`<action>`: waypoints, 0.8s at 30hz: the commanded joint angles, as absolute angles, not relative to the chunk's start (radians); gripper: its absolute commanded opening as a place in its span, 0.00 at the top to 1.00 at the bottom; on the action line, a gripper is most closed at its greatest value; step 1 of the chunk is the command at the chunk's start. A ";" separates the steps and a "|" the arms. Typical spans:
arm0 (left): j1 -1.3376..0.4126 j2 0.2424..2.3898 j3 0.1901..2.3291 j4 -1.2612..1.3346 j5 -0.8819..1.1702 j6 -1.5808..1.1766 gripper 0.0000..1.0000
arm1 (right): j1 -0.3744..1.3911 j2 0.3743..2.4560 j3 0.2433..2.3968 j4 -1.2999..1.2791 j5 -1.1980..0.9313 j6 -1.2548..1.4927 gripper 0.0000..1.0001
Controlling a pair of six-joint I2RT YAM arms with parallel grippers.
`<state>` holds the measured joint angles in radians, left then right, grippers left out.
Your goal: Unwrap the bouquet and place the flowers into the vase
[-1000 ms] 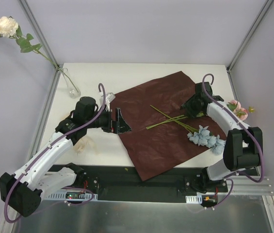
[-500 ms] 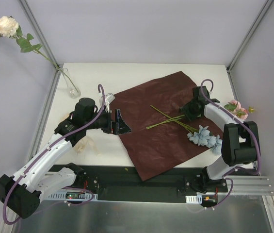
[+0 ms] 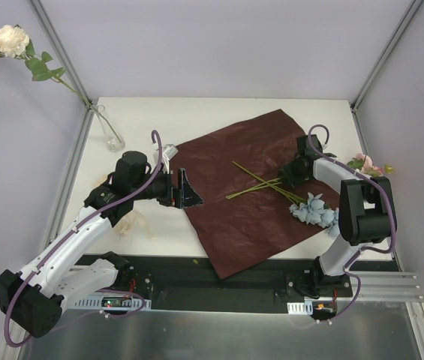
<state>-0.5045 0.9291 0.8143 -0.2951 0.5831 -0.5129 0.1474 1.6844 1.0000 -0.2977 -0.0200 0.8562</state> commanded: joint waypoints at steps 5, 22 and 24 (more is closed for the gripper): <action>-0.511 0.923 0.821 -0.288 0.584 -0.515 0.15 | 0.130 1.703 0.993 -0.253 -0.025 0.884 0.85; -0.511 0.908 0.838 -0.288 0.581 -0.538 0.16 | 0.117 1.272 0.956 -0.316 -0.043 0.829 0.99; -0.511 0.908 0.845 -0.287 0.586 -0.537 0.16 | 0.117 1.229 0.963 -0.315 -0.049 0.763 1.00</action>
<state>-0.5045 0.9287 0.8143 -0.2958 0.5827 -0.5274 0.1211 1.3407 0.9424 -0.2909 -0.0566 0.8581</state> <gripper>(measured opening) 0.844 0.030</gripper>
